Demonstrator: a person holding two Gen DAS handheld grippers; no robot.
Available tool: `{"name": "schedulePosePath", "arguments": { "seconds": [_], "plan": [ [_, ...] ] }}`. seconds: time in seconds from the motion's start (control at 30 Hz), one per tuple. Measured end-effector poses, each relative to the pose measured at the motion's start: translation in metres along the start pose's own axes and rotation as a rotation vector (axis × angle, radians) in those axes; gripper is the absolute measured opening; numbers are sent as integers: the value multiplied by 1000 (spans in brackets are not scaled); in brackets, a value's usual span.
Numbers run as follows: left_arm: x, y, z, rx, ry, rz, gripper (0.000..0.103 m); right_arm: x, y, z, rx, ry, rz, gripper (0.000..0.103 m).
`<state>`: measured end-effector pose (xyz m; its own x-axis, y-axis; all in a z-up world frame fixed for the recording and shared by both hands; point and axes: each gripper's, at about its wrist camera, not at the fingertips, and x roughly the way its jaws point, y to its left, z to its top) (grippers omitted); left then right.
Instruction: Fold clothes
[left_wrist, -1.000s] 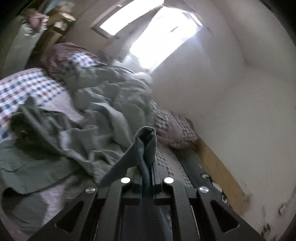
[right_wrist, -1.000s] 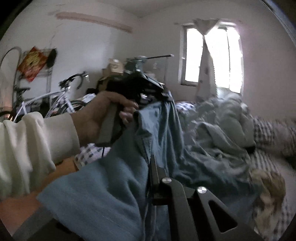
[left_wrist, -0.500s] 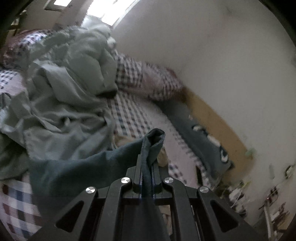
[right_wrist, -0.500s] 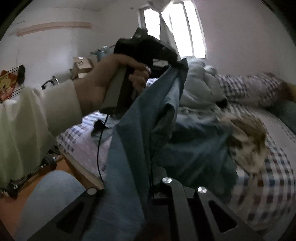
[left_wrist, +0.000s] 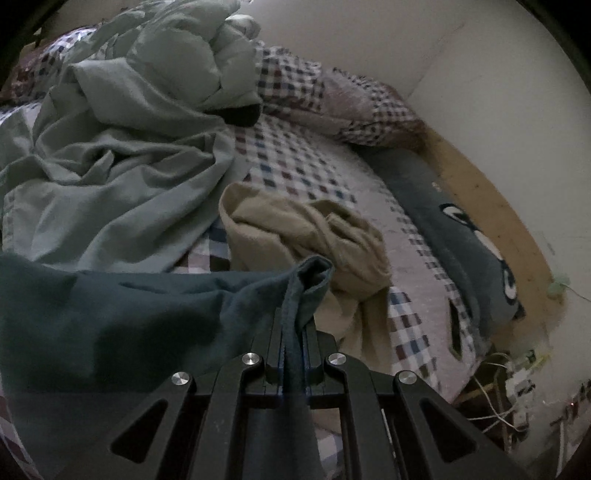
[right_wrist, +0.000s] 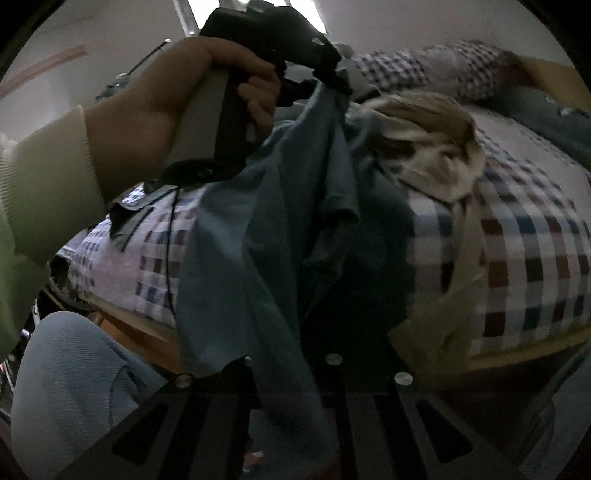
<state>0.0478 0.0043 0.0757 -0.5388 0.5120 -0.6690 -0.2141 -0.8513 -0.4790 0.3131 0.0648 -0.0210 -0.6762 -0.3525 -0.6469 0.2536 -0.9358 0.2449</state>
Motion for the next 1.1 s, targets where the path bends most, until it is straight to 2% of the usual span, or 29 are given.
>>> {"name": "schedulePosePath", "arguments": {
  "seconds": [0.27,0.4,0.5,0.57,0.63,0.73,0.8,0.9,0.97,1.03,1.1],
  "plan": [
    [27,-4,-4,-11,10,80,6,15,-34,-11,92,78,-29,3],
    [36,-5,-3,-23,26,90,6,23,-52,-16,144,135,-65,7],
    [37,-4,-2,-25,37,78,10,26,-72,-20,214,189,-112,9],
    [29,-2,1,-25,28,54,19,20,-88,-20,269,204,-155,17],
    [12,2,7,-25,-14,7,43,11,-103,-20,321,207,-196,19],
    [-21,9,17,-25,-99,-77,69,-5,-113,-12,321,159,-244,22],
    [-43,26,20,-12,-135,-65,75,-15,-116,-5,303,124,-256,24],
    [-76,51,24,9,-188,-46,76,-20,-113,7,270,93,-226,26],
    [-98,68,27,22,-223,-33,77,-22,-111,16,247,75,-199,35],
    [-120,85,30,36,-259,-20,80,-25,-108,24,225,57,-172,39],
    [-126,105,23,51,-248,19,80,-24,-107,34,201,46,-140,40]
  ]
}}
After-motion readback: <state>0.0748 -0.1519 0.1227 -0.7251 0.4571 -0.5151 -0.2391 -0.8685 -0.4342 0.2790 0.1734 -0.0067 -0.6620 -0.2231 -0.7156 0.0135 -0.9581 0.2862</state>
